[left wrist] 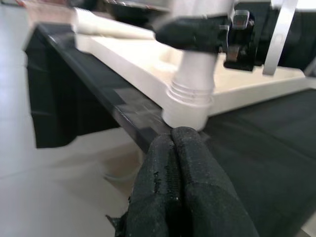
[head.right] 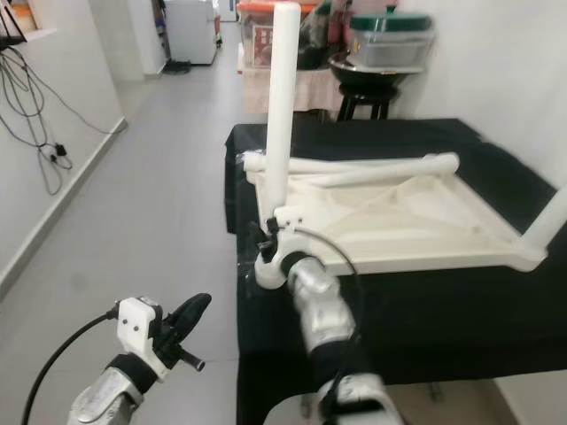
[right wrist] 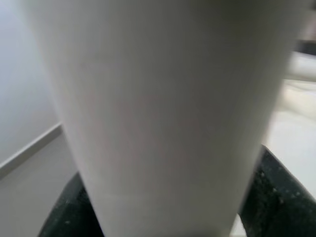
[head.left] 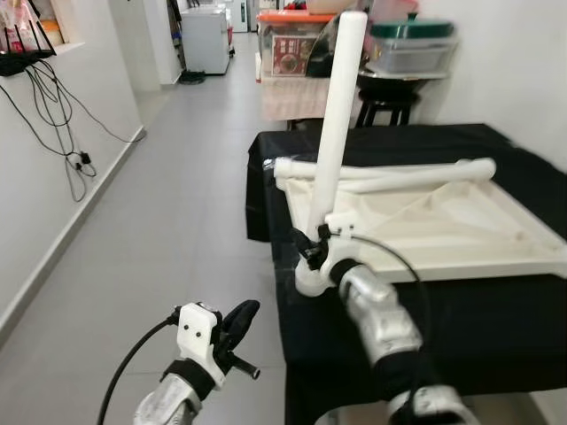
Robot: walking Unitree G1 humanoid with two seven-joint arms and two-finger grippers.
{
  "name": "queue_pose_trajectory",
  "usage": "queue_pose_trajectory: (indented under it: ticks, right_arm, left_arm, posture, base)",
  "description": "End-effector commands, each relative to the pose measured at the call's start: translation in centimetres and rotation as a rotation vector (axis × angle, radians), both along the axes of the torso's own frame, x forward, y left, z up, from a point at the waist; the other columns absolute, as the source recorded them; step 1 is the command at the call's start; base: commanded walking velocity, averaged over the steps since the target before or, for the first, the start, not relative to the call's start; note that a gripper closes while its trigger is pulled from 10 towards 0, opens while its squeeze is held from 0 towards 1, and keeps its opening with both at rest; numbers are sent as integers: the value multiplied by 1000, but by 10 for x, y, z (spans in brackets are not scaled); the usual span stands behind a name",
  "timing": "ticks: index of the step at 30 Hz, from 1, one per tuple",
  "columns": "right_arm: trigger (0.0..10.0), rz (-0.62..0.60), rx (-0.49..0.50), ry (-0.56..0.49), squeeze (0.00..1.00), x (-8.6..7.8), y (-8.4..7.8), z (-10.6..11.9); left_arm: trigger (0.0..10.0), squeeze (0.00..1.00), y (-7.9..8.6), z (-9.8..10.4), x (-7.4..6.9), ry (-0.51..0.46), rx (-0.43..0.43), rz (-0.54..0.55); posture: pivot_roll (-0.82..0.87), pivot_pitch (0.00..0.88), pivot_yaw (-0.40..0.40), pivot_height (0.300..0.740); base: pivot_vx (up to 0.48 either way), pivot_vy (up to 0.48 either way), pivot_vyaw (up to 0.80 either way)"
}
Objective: Building children table
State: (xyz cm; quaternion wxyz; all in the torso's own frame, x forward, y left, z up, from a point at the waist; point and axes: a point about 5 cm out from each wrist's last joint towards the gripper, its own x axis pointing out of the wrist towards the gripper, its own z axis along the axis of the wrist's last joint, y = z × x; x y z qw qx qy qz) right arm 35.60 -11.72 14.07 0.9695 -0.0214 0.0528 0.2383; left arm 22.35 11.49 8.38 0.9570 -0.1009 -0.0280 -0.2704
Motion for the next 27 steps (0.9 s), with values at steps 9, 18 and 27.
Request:
queue_pose_trajectory:
  ticks: [9, 18, 27]
  right_arm:
    - [10000, 437, -1, -104, 0, 11, 8, 40]
    - [4118, 639, 37, 20, 0, 17, 4, 37]
    - [0, 580, 79, 27, 0, 17, -14, 28]
  left_arm:
    - [10000, 0, -3, -4, 0, 33, -33, -55]
    - [10000, 0, -6, -4, -2, 50, -54, -65]
    - [10000, 0, -7, -5, -5, 62, -63, -75]
  posture:
    - [15, 0, -14, 740]
    - [45, 0, -30, 740]
    - [19, 0, -19, 740]
  base:
    - [0, 0, 0]
    - [0, 0, 0]
    - [0, 0, 0]
